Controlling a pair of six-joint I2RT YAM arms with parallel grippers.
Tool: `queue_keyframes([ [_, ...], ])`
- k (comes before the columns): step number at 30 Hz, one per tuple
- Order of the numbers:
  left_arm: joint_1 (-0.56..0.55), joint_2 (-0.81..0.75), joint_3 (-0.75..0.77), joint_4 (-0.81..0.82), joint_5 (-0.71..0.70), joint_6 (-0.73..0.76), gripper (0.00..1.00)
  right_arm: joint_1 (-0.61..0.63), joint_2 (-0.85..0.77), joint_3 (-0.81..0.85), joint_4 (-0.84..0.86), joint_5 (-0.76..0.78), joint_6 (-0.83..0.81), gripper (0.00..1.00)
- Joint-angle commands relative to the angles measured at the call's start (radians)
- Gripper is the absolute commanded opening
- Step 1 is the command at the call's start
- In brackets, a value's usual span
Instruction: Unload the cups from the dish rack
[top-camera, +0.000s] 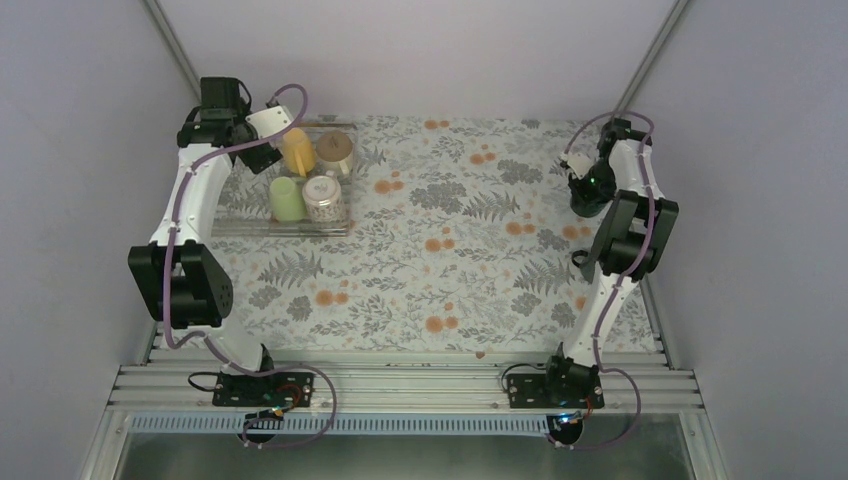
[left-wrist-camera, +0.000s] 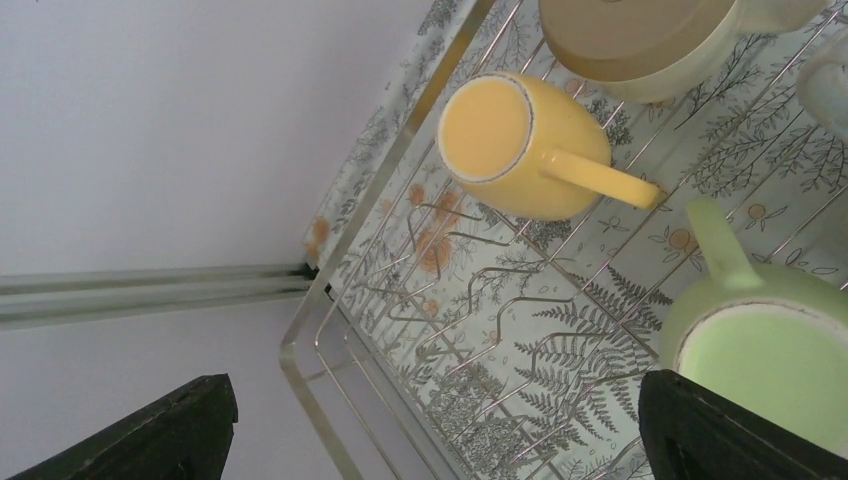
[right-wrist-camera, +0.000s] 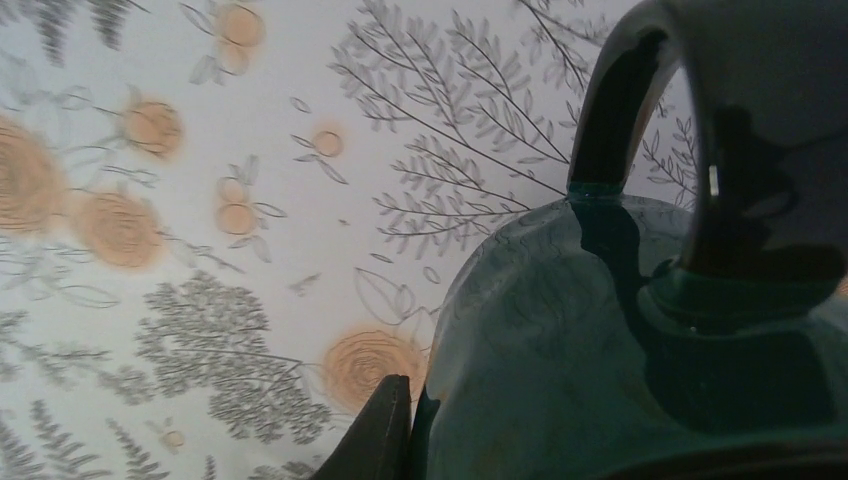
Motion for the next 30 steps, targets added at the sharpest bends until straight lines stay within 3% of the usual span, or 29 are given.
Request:
queue_keyframes([
  [1, 0.015, 0.012, -0.018, 0.006, -0.01, 0.012, 1.0, -0.023, 0.035, 0.004, 0.056, 0.039, -0.016, 0.04],
  [12, 0.017, 0.028, -0.01, -0.027, 0.019, 0.002, 1.0, -0.027, 0.078, -0.003, 0.095, 0.003, -0.006, 0.04],
  [19, 0.017, 0.078, 0.052, -0.098, 0.019, -0.011, 1.0, -0.029, 0.099, 0.01, 0.104, 0.003, 0.009, 0.14],
  [23, 0.017, 0.091, 0.101, -0.134, 0.03, -0.018, 1.0, -0.029, 0.045, -0.002, 0.11, 0.003, 0.011, 0.38],
  [30, -0.002, 0.088, 0.131, -0.112, 0.037, -0.075, 1.0, -0.018, -0.155, -0.017, 0.112, 0.004, 0.01, 0.57],
])
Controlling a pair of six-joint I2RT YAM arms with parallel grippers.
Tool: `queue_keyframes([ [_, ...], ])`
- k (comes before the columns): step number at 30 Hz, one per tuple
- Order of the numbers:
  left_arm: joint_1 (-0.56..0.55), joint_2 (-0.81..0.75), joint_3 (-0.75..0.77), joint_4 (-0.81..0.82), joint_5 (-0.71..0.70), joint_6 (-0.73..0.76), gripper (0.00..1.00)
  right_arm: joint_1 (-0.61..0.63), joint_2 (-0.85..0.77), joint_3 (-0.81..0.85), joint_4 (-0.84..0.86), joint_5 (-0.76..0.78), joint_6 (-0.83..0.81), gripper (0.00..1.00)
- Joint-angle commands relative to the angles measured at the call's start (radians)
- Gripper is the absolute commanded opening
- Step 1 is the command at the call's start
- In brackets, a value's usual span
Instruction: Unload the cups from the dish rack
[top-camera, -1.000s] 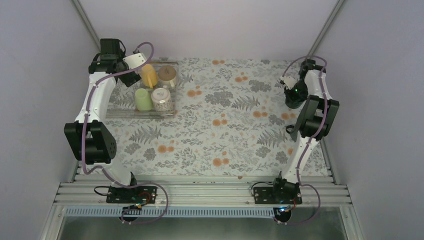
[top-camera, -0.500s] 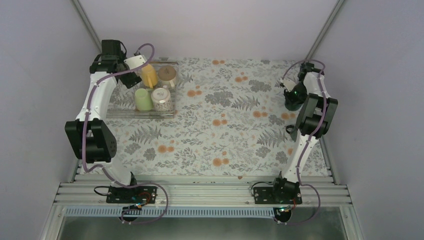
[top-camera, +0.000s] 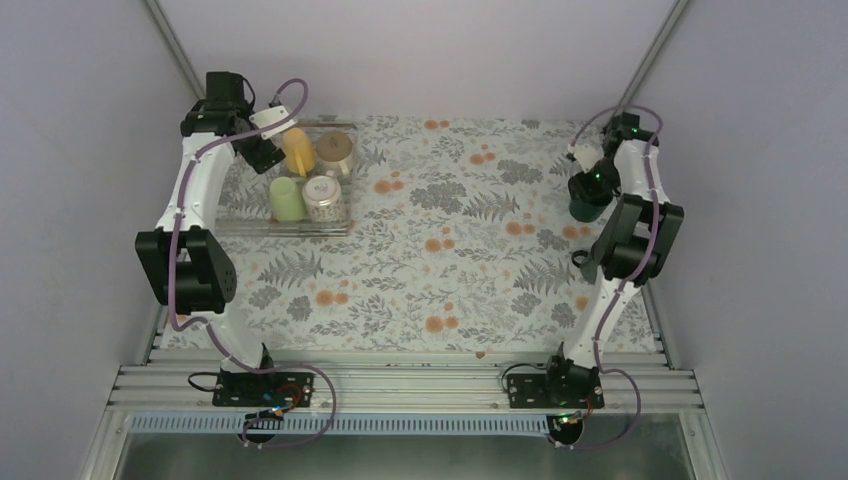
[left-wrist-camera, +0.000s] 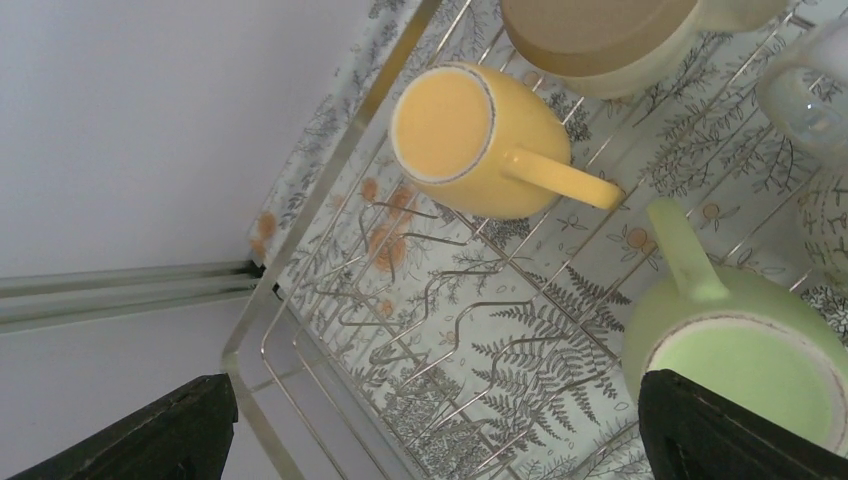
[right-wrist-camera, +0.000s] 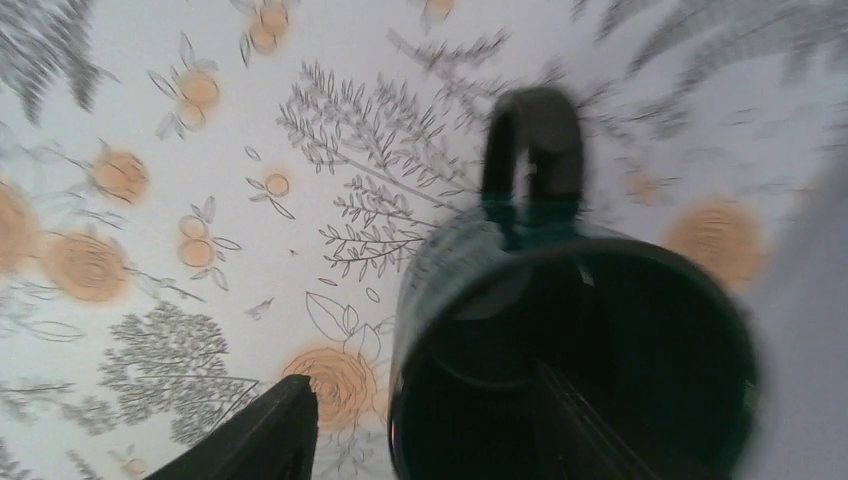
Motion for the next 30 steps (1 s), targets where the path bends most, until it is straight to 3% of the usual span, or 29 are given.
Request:
queue_keyframes([
  [1, -0.021, -0.012, 0.027, 0.018, 0.006, -0.057, 1.0, 0.009, -0.193, 0.009, 0.007, -0.005, 0.005, 0.6],
  [6, -0.077, 0.065, 0.092, 0.035, -0.105, -0.135, 1.0, 0.073, -0.319, 0.014, -0.006, 0.016, 0.041, 0.65],
  [13, -0.104, 0.307, 0.444, -0.227, -0.114, -0.365, 1.0, 0.164, -0.417, 0.036, 0.006, -0.005, 0.191, 0.62],
  [19, -0.104, 0.499, 0.707, -0.428, -0.071, -0.47, 0.99, 0.19, -0.477, -0.04, 0.073, -0.009, 0.239, 0.61],
  [27, -0.116, 0.521, 0.642, -0.477, -0.021, -0.524, 0.83, 0.193, -0.497, -0.117, 0.117, -0.005, 0.237, 0.61],
  [30, -0.118, 0.518, 0.609, -0.48, -0.011, -0.53, 0.71, 0.195, -0.497, -0.129, 0.118, -0.026, 0.23, 0.61],
])
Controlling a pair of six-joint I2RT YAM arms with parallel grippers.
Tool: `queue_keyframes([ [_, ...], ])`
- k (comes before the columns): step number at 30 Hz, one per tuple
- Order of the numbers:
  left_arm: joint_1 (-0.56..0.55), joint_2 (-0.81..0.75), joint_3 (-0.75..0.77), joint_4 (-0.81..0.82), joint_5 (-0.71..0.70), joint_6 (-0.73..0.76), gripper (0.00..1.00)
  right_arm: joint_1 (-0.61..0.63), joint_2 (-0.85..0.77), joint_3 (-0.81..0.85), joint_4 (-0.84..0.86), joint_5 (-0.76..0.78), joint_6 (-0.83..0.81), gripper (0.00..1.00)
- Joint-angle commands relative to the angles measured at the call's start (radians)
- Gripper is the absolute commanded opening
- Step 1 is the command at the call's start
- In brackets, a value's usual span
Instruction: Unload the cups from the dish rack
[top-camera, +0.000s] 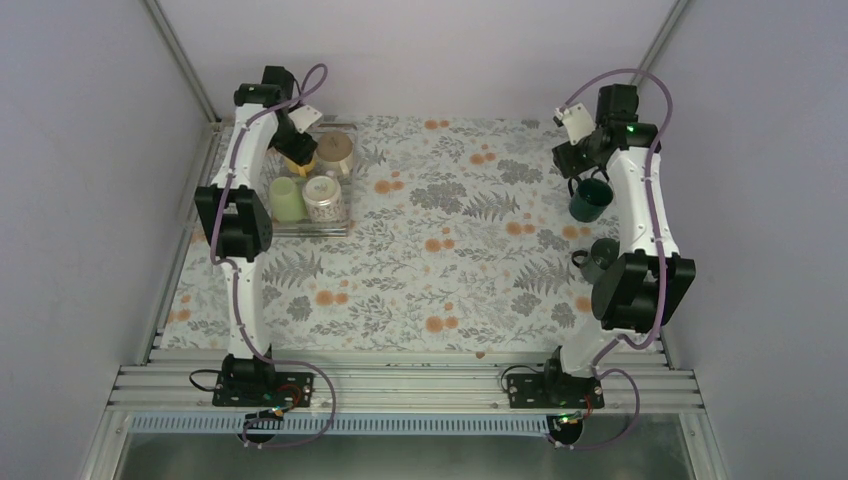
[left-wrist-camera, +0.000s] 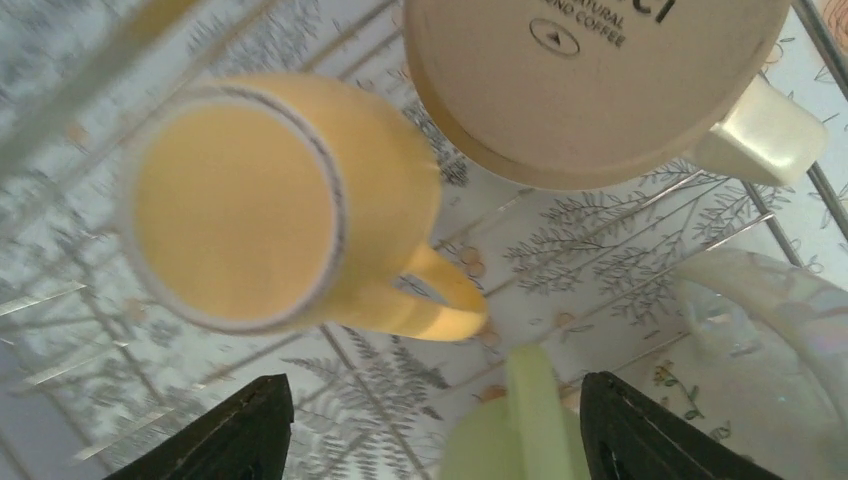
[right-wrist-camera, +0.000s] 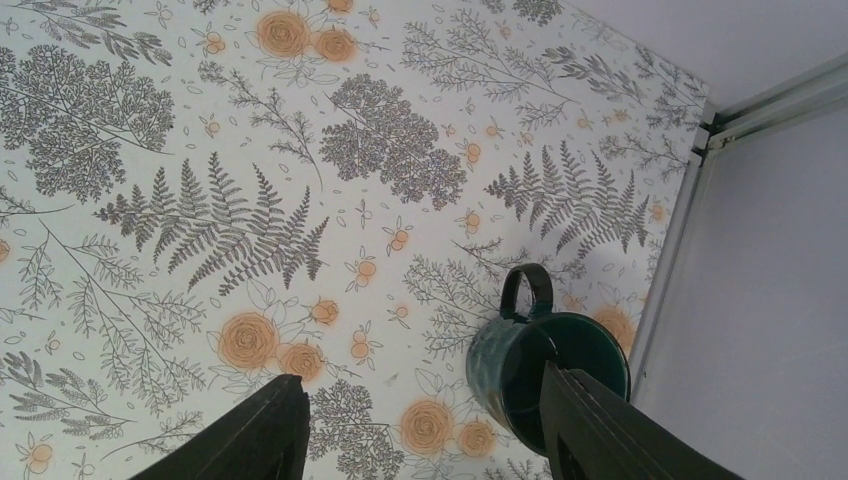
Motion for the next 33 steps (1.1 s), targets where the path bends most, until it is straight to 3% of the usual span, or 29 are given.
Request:
queue_keyframes([
  [1, -0.004, -0.013, -0.031, -0.042, 0.038, -0.042, 0.68, 0.004, -0.028, -0.023, 0.037, -0.028, 0.015, 0.6],
  [3, 0.003, 0.001, -0.024, -0.044, 0.056, -0.053, 0.61, 0.006, -0.028, -0.034, 0.044, -0.034, 0.015, 0.6],
  [8, 0.007, 0.04, -0.018, -0.033, 0.068, -0.076, 0.55, 0.011, -0.028, -0.053, 0.052, -0.038, 0.012, 0.6],
  [16, 0.01, 0.099, 0.017, -0.009, 0.014, -0.098, 0.55, 0.014, -0.028, -0.069, 0.063, -0.042, 0.005, 0.6],
  [28, 0.037, 0.224, 0.187, 0.019, 0.054, -0.105, 0.58, 0.032, -0.013, -0.068, 0.064, -0.061, 0.013, 0.6],
  [33, 0.043, 0.243, 0.19, 0.021, 0.066, -0.105, 0.35, 0.039, -0.002, -0.054, 0.057, -0.063, 0.013, 0.6],
])
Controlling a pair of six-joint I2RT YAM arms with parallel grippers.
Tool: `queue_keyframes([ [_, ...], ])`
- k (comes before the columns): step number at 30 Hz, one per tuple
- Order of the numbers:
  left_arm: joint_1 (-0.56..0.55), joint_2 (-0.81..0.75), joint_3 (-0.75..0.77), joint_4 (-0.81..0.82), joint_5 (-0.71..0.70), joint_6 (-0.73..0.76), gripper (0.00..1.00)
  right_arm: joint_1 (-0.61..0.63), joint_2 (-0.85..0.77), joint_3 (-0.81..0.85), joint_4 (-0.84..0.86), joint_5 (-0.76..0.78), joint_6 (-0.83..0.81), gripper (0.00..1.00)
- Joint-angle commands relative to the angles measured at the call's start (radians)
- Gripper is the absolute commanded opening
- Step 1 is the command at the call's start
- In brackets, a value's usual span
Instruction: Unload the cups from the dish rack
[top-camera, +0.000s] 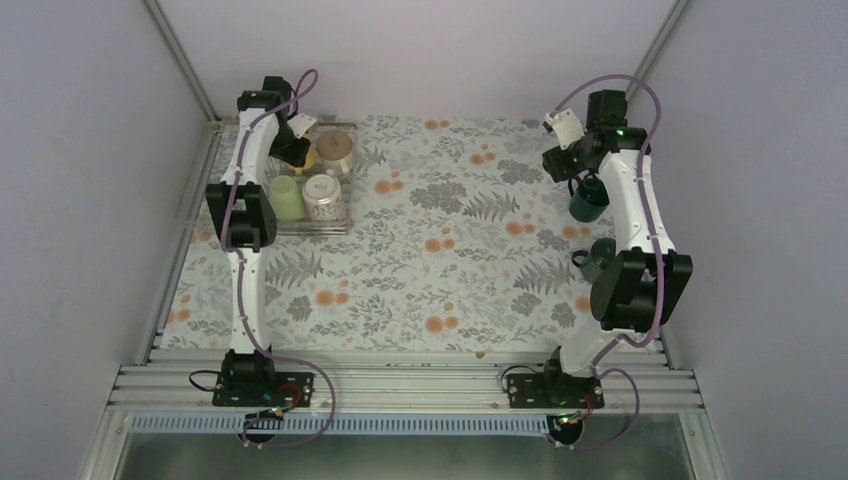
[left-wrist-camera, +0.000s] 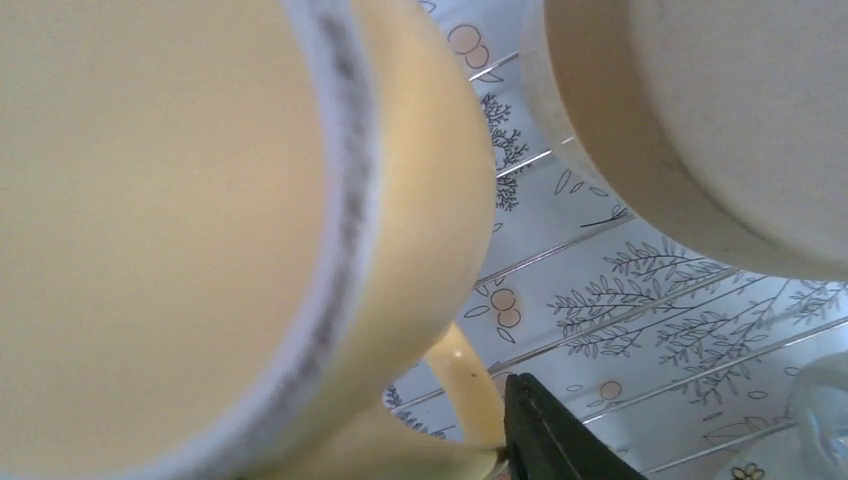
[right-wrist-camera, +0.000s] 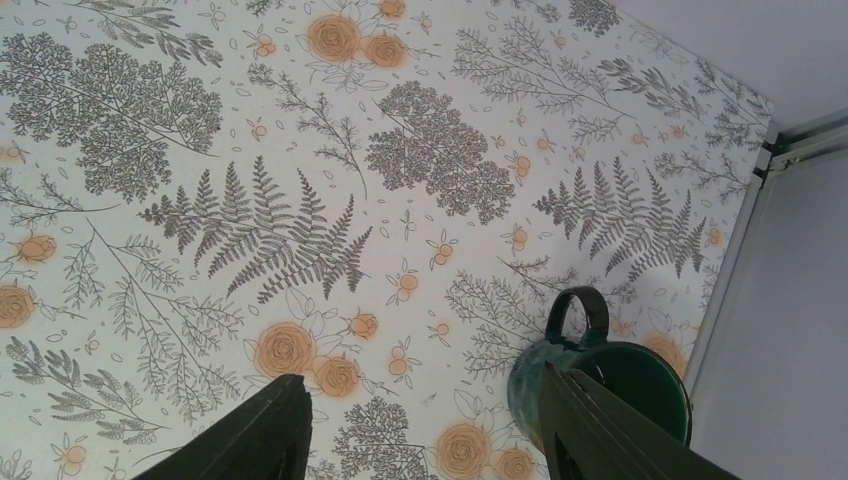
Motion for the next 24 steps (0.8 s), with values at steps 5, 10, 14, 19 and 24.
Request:
queue_keyframes([
  [5, 0.014, 0.047, 0.032, 0.072, 0.022, -0.001, 0.25, 0.022, 0.003, 0.019, 0.012, -0.024, 0.02, 0.59],
  [10, 0.02, 0.021, 0.032, 0.071, 0.028, 0.018, 0.06, 0.032, 0.002, 0.007, 0.014, -0.023, 0.023, 0.59],
  [14, 0.025, -0.019, 0.034, 0.068, 0.029, 0.037, 0.02, 0.037, 0.0, -0.002, 0.018, -0.022, 0.024, 0.58],
  [19, 0.036, -0.105, 0.064, 0.077, 0.043, 0.059, 0.02, 0.047, -0.006, 0.007, 0.014, -0.026, 0.027, 0.58],
  [24, 0.037, -0.241, 0.086, 0.118, 0.078, 0.081, 0.02, 0.054, -0.024, 0.041, -0.013, -0.172, 0.03, 0.6],
])
